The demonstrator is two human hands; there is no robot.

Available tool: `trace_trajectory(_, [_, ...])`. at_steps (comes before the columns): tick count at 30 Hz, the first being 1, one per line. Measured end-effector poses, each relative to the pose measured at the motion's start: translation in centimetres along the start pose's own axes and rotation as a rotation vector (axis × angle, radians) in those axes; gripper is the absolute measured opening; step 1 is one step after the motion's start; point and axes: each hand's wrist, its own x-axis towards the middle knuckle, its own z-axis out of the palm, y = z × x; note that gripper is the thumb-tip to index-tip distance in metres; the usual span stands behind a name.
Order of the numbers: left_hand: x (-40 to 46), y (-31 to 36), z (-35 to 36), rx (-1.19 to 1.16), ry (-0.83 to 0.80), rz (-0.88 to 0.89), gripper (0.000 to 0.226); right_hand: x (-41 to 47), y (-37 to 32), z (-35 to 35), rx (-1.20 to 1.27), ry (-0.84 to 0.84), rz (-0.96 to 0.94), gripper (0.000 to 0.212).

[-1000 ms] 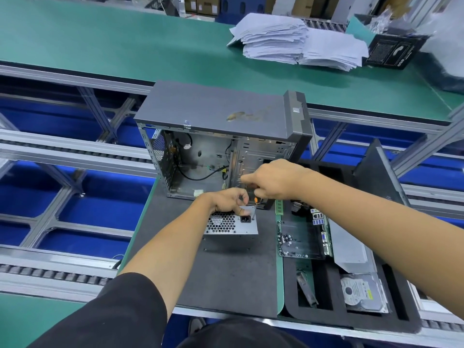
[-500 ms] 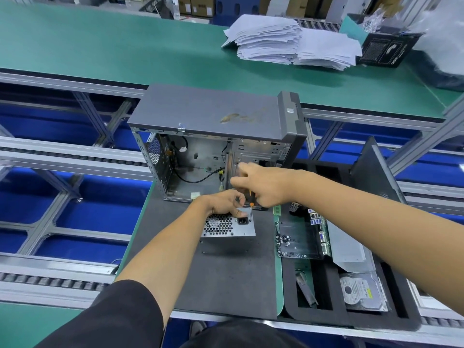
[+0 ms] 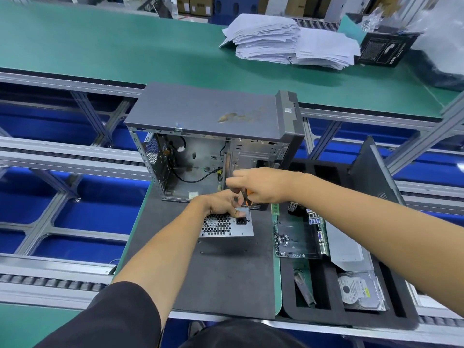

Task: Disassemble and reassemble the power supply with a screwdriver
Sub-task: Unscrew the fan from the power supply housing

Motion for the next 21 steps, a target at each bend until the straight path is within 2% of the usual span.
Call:
trace_trajectory(4, [0.2, -0.2, 0.1, -0.047, 0.011, -0.003, 0.027, 0.1, 0.4, 0.2, -0.244, 0.006, 0.065, 0.014])
trace_trajectory(6, [0.4, -0.2, 0.1, -0.052, 0.012, 0.010, 0.032, 0.0, 0.5, 0.1, -0.161, -0.019, 0.084, 0.019])
trace_trajectory(8, [0.3, -0.2, 0.1, -0.039, 0.017, 0.011, 0.034, -0.2, 0.1, -0.4, -0.040, -0.058, 0.065, 0.035])
trace_trajectory(10, [0.3, -0.3, -0.1, -0.030, 0.005, 0.001, 0.036, -0.3, -0.3, -0.7, 0.030, -0.081, 0.026, 0.034])
trace_trajectory(14, [0.2, -0.2, -0.1, 0.026, -0.019, -0.041, 0.019, 0.1, -0.6, 0.1, -0.200, -0.037, 0.020, 0.016])
trace_trajectory(16, [0.2, -0.1, -0.1, 0.004, -0.023, -0.032, 0.027, 0.3, -0.6, 0.4, -0.290, -0.028, 0.083, 0.013])
trace_trajectory(18, [0.1, -0.1, 0.0, -0.007, 0.002, -0.017, 0.032, 0.4, -0.6, 0.4, -0.241, -0.015, 0.089, 0.013])
trace_trajectory(21, [0.0, -0.1, -0.1, -0.010, 0.003, -0.034, 0.021, 0.4, -0.8, -0.3, -0.008, -0.071, 0.028, 0.027])
